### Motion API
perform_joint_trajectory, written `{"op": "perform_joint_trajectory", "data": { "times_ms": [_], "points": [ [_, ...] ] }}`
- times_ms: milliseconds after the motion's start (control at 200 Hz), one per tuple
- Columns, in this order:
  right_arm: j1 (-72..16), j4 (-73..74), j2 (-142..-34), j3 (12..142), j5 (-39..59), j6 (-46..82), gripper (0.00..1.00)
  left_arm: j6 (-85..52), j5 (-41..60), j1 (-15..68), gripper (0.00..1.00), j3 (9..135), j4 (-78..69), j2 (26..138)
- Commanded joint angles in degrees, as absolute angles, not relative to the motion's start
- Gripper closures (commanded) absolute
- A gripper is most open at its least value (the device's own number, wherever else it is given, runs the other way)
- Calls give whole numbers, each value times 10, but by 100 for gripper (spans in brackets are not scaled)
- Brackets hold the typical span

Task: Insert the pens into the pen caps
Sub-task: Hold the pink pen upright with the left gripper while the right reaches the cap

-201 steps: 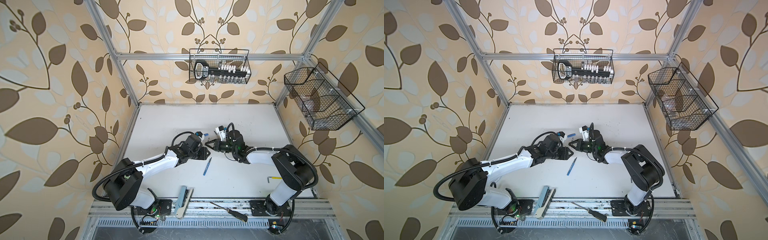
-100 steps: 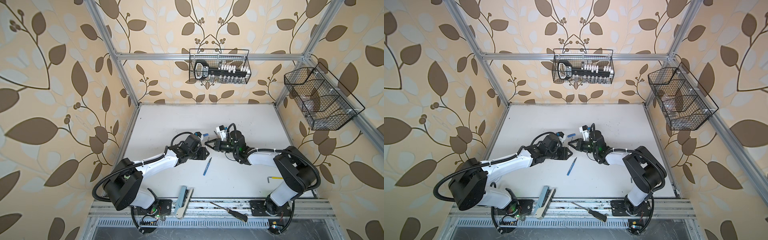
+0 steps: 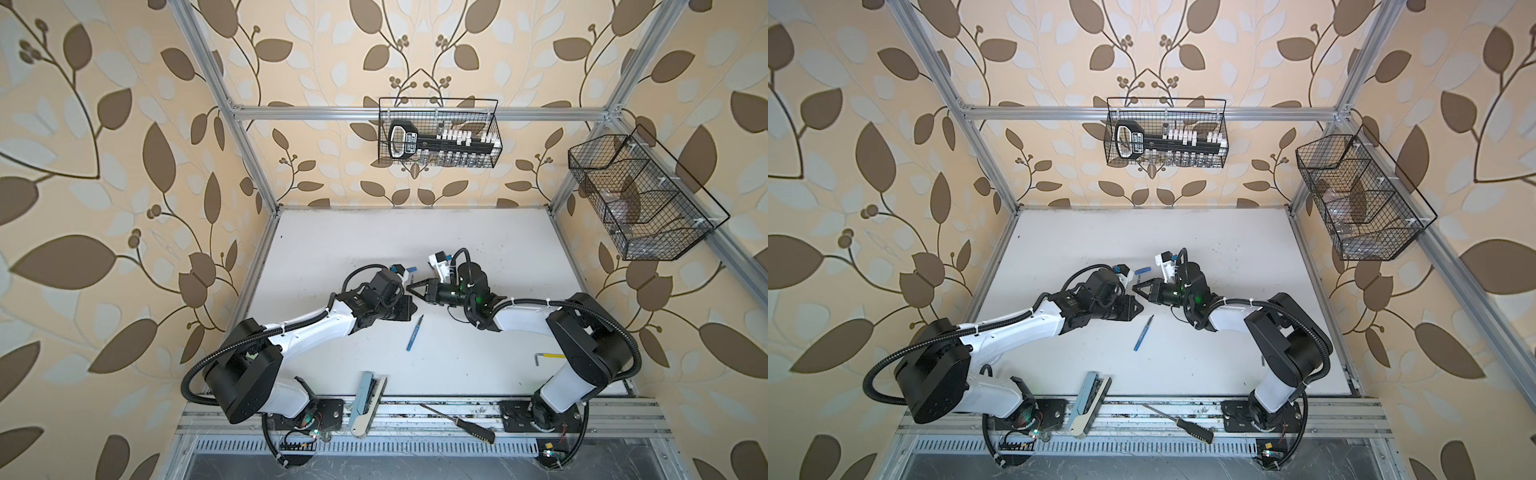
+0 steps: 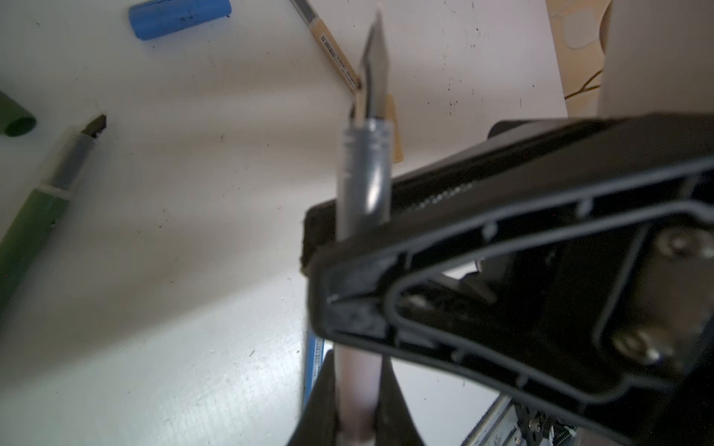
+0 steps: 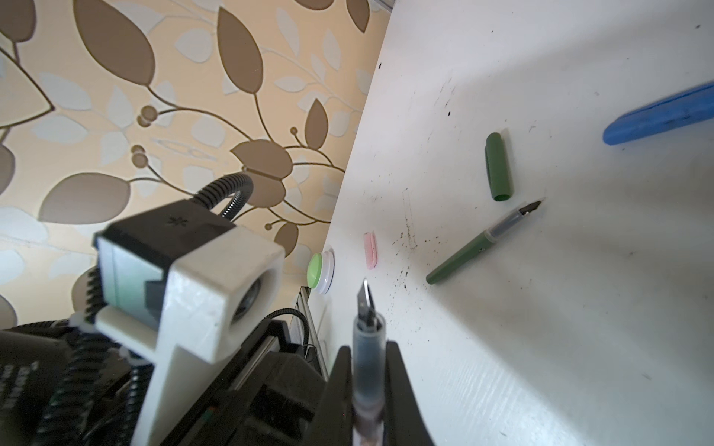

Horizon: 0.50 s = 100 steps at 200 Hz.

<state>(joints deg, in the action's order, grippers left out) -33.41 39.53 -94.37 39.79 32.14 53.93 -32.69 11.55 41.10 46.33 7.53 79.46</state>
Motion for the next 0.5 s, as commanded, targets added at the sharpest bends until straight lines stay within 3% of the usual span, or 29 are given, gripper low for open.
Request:
{"op": "perform_joint_trajectory", "data": {
  "times_ms": [0, 120, 275, 415, 495],
  "points": [
    [-339, 327, -905, 417, 298, 489, 69, -331, 33, 397, 93, 473, 160, 746],
    [-347, 203, -865, 461, 249, 410, 59, -342, -3, 368, 96, 473, 237, 698],
    [-365, 49, -853, 542, 180, 316, 58, -344, -7, 297, 94, 462, 304, 618],
    [-389, 30, -887, 582, 187, 297, 57, -316, -57, 277, 93, 480, 354, 559],
    [-430, -5, -924, 624, 136, 266, 54, -300, -98, 261, 93, 516, 406, 542]
  ]
}}
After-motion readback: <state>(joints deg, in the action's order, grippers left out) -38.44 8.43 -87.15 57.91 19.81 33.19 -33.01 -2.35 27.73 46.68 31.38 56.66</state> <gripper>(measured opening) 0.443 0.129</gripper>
